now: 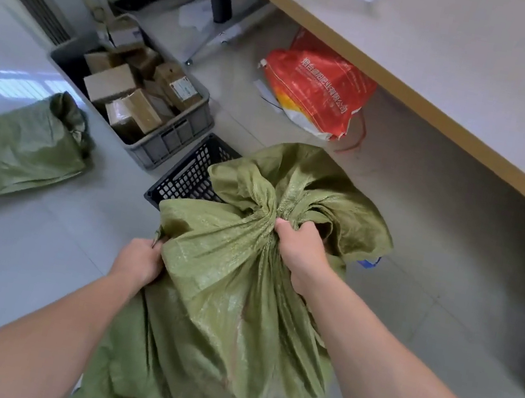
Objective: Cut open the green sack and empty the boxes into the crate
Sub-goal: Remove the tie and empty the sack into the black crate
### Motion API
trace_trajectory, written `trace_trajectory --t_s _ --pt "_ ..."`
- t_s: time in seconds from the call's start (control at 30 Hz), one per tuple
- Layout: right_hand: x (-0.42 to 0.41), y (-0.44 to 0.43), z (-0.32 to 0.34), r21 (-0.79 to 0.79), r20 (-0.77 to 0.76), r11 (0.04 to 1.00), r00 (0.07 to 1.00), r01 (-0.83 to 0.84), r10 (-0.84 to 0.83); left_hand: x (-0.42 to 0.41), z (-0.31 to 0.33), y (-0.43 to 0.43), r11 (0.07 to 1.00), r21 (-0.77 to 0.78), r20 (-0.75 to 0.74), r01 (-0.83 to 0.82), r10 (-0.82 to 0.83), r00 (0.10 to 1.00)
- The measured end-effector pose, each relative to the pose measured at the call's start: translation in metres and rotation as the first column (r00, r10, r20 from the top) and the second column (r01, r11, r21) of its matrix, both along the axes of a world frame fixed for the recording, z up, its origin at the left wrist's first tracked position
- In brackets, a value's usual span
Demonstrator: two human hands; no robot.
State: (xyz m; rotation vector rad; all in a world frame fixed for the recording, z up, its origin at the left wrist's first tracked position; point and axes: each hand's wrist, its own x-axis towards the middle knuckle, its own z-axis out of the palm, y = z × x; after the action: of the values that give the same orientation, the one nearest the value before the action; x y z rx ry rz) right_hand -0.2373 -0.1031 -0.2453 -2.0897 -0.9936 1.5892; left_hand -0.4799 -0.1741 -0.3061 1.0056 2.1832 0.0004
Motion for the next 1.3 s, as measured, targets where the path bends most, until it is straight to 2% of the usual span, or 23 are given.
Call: trace_trajectory --t_s 0.2,0.3,0.43,0.53,0.6,0.7,0.77,0.83,0.87,0.9,0.97,1.0,1.07,1.23,1.3 --pt "-0.048 0.036 -0.022 -0.071 0.007 0.997 1.000 -0.017 0.017 -0.054 0.004 0.026 0.954 -0.231 -0.117 0.189 -0.220 0.968" --pt "-0.061 0.054 -0.032 -0.090 0.109 0.988 0.985 -0.123 0.132 -0.076 0.005 0.053 0.946 -0.267 -0.142 0.182 -0.225 0.964" --pt "-0.077 0.073 -0.054 -0.163 0.208 0.941 0.922 -0.296 0.326 -0.093 -0.007 0.092 0.919 -0.346 -0.170 0.190 -0.261 0.950" --pt "-0.094 0.085 -0.077 -0.193 0.178 0.934 0.926 -0.300 0.334 -0.100 -0.019 0.114 0.921 -0.360 -0.159 0.150 -0.219 0.963" --pt "-0.109 0.088 -0.096 -0.178 0.155 0.957 0.954 -0.230 0.258 -0.113 -0.028 0.126 0.938 -0.336 -0.134 0.088 -0.140 0.981" --pt "-0.126 0.088 -0.112 -0.082 0.181 0.993 0.979 -0.080 0.094 -0.127 -0.037 0.149 0.958 -0.286 -0.095 -0.023 -0.004 0.996" --pt "-0.131 0.093 -0.118 0.042 0.227 0.999 0.973 0.018 -0.027 -0.132 -0.044 0.166 0.966 -0.240 -0.040 -0.093 0.086 0.996" --pt "-0.133 0.100 -0.125 0.142 0.278 0.989 0.961 -0.026 -0.015 -0.133 -0.050 0.180 0.959 -0.208 0.040 -0.192 0.204 0.978" --pt "-0.135 0.105 -0.134 0.110 0.304 0.986 0.948 -0.128 0.090 -0.133 -0.054 0.187 0.950 -0.217 0.087 -0.223 0.247 0.965" --pt "-0.138 0.109 -0.142 0.012 0.306 0.962 0.917 -0.273 0.257 -0.136 -0.058 0.194 0.935 -0.247 0.134 -0.253 0.292 0.947" --pt "-0.145 0.117 -0.159 -0.227 0.169 0.843 0.832 -0.488 0.528 -0.138 -0.062 0.202 0.904 -0.306 0.220 -0.299 0.372 0.902" --pt "-0.148 0.123 -0.164 -0.290 0.102 0.800 0.815 -0.525 0.571 -0.140 -0.064 0.206 0.892 -0.322 0.245 -0.316 0.401 0.883" --pt "-0.153 0.137 -0.167 -0.323 0.067 0.783 0.812 -0.532 0.580 -0.144 -0.070 0.214 0.877 -0.335 0.264 -0.345 0.439 0.859" --pt "-0.157 0.161 -0.188 -0.389 0.152 0.753 0.769 -0.531 0.621 -0.143 -0.090 0.240 0.876 -0.301 0.359 -0.376 0.470 0.807" --pt "-0.156 0.162 -0.204 -0.403 0.120 0.793 0.833 -0.457 0.540 -0.143 -0.108 0.250 0.904 -0.275 0.370 -0.327 0.413 0.832"
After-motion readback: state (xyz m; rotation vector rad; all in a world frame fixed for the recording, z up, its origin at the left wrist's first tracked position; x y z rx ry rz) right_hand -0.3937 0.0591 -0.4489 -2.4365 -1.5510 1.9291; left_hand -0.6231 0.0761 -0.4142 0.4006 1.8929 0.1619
